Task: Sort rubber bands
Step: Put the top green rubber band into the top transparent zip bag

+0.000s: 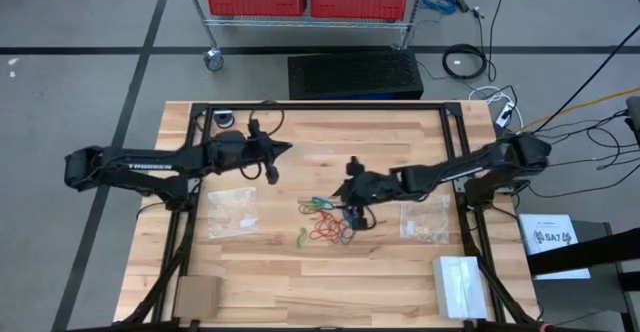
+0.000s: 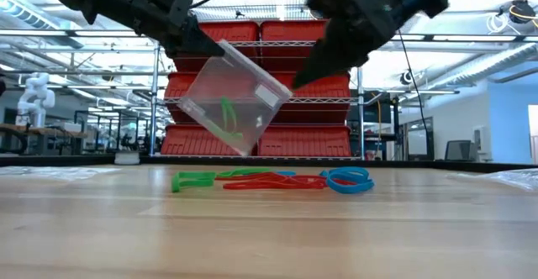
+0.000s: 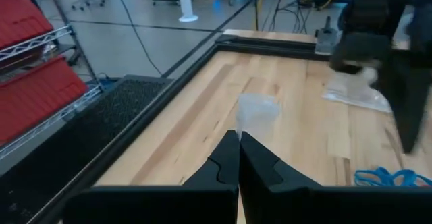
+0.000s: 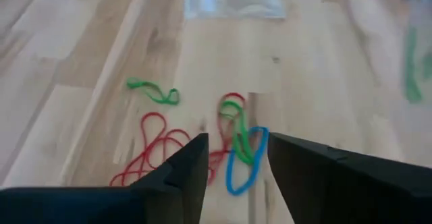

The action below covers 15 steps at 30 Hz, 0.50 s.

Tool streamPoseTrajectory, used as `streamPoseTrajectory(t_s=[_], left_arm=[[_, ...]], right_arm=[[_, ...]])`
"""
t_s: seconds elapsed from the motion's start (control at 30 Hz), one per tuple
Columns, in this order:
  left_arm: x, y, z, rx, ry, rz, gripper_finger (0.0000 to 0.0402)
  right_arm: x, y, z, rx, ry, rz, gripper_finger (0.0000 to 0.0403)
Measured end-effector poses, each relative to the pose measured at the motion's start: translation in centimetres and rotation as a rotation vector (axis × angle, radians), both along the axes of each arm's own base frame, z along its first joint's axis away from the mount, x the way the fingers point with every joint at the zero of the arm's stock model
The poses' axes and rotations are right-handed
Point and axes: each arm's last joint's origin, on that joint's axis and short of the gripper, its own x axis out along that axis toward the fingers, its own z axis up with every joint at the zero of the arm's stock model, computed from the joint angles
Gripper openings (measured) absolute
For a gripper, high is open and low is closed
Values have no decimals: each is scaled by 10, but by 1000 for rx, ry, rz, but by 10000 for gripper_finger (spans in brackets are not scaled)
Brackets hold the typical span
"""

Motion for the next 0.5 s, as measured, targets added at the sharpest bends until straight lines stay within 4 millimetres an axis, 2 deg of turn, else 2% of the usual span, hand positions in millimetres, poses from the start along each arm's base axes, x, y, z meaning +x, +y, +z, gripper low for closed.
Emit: streamPoseTrajectory(t_s=[0.33, 0.5], left_arm=[[-13, 5, 1, -11, 49, 37, 0], [-14, 5, -2, -14, 90, 58, 0]], right_arm=[[80, -5, -19, -97, 289, 88, 151], [103, -15, -36, -129, 387, 108, 156]])
